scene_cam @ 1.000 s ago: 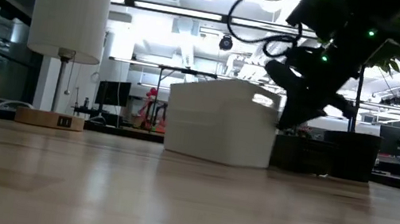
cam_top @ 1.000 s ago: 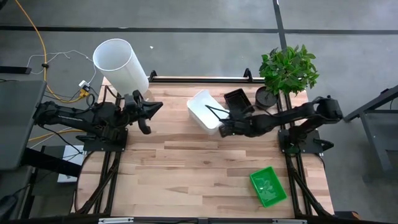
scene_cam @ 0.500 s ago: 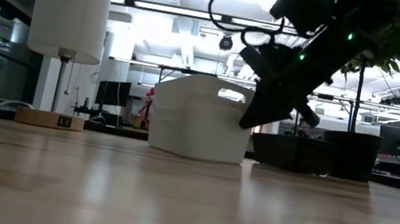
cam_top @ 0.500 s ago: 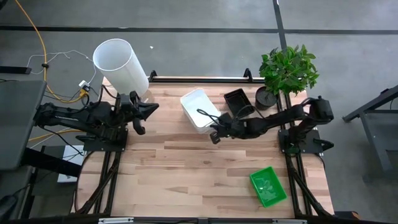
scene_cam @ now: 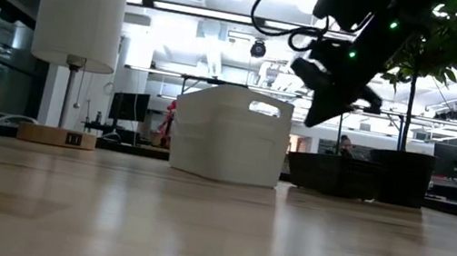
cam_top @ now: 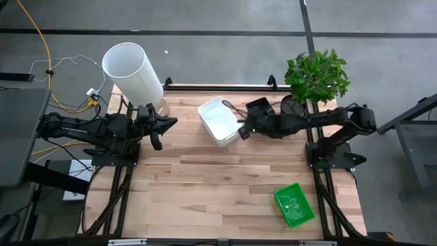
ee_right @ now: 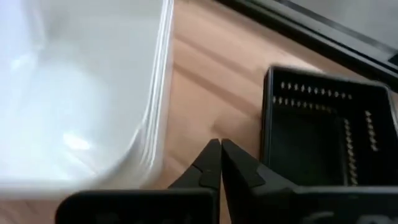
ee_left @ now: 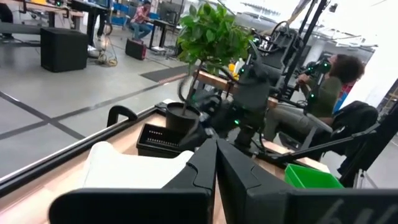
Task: Stack baskets by color
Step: Stack the bottom white bin on top of the top white bins, then adjust the stacked black bins
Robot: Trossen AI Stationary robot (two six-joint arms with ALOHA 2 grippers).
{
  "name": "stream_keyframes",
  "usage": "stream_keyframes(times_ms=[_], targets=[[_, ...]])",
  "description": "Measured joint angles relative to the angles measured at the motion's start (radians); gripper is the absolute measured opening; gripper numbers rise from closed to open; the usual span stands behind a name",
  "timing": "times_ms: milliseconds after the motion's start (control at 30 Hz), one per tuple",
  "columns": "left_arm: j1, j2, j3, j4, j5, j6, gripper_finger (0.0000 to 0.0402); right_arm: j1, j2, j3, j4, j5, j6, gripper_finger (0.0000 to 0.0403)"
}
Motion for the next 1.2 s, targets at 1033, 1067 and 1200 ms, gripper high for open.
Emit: stream_keyframes(times_ms=[1033,1067,1200], targets=[[0.000,-0.001,0.000,-0.064,0.033,-0.001,0.0000,-0.122,-0.079,-0.019,-0.309,-0.177,0.152,0.0000],[0.000,-0.001,0.000,-0.064,0.033,-0.001,0.0000,-0.142,-0.060,-0.019,-0.309,-0.195,0.133,0.0000],[0.000,-0.001,0.000,-0.063,0.032,-0.011,0.0000,-0.201,0.009,-0.019,-0.255,-0.231,0.076,0.0000]])
